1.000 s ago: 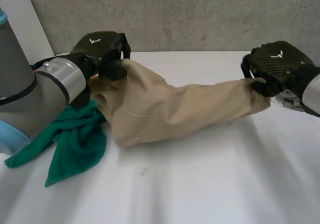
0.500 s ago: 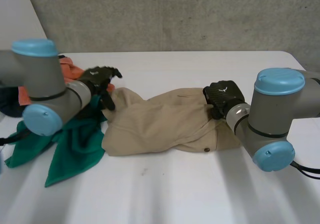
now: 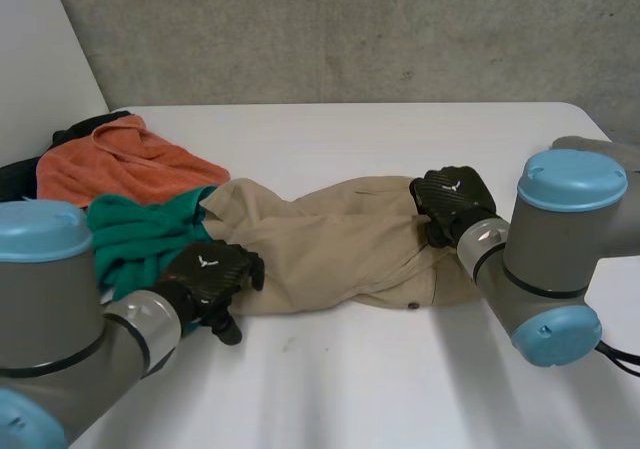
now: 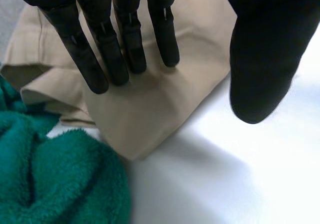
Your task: Fold the laundry.
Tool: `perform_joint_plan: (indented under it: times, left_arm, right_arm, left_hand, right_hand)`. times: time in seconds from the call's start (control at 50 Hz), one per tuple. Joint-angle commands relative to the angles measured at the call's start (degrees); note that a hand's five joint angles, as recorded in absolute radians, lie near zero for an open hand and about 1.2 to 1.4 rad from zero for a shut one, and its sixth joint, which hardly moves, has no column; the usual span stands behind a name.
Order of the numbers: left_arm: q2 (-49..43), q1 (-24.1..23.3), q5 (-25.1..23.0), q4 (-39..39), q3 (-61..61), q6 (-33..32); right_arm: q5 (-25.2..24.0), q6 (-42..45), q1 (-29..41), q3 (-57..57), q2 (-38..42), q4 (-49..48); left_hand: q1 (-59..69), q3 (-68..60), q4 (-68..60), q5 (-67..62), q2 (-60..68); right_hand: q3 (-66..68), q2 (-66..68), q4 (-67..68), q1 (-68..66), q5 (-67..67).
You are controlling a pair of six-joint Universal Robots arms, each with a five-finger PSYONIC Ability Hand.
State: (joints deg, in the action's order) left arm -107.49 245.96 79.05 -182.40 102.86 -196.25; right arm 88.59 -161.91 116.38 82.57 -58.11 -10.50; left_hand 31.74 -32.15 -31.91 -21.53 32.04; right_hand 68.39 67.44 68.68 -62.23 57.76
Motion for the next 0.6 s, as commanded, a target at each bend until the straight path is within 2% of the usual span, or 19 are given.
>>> perform_joint_plan:
  times: [0.02,0.22,0.34,0.52,0.6]
  left_arm:
    - [-7.6,2.1,4.3,-1.8,-7.5,0.2]
    - [-14.4,2.1,5.2,-1.5,-13.0,-1.5]
    - [-17.0,2.0,5.2,-3.1,-15.7,-4.1]
    - [-19.3,1.8,3.6,-3.7,-19.3,-4.1]
    - [-19.9,1.7,2.5,-3.1,-19.9,-4.2]
  right_arm:
    - [-0.2,0.0,-0.3,1.8,-1.0,-0.5]
    - [-0.3,0.1,-1.0,3.0,-1.1,-2.1]
    - [-0.4,0.5,-1.2,3.0,-0.9,-2.2]
    - [-0.4,0.6,-0.8,3.0,-0.5,-2.2]
    - [-0.4,0.7,-0.7,3.1,-0.3,-2.2]
  left_hand:
    - [-1.2,1.6,1.3,1.0,-1.5]
    - [-2.5,2.9,2.7,2.3,-2.8]
    - [5.0,-4.6,-4.9,-5.2,4.7]
    - [17.5,-17.1,-17.3,-17.7,17.2]
    - [30.1,-29.7,-29.9,-30.3,29.8]
  right_hand:
    - [11.6,12.6,11.3,-17.8,12.2]
    - [11.6,12.6,11.3,-17.8,12.2]
    - [11.6,12.6,11.3,-17.8,12.2]
    - [11.6,12.6,11.3,-17.8,12.2]
    - [11.6,12.6,11.3,-17.8,12.2]
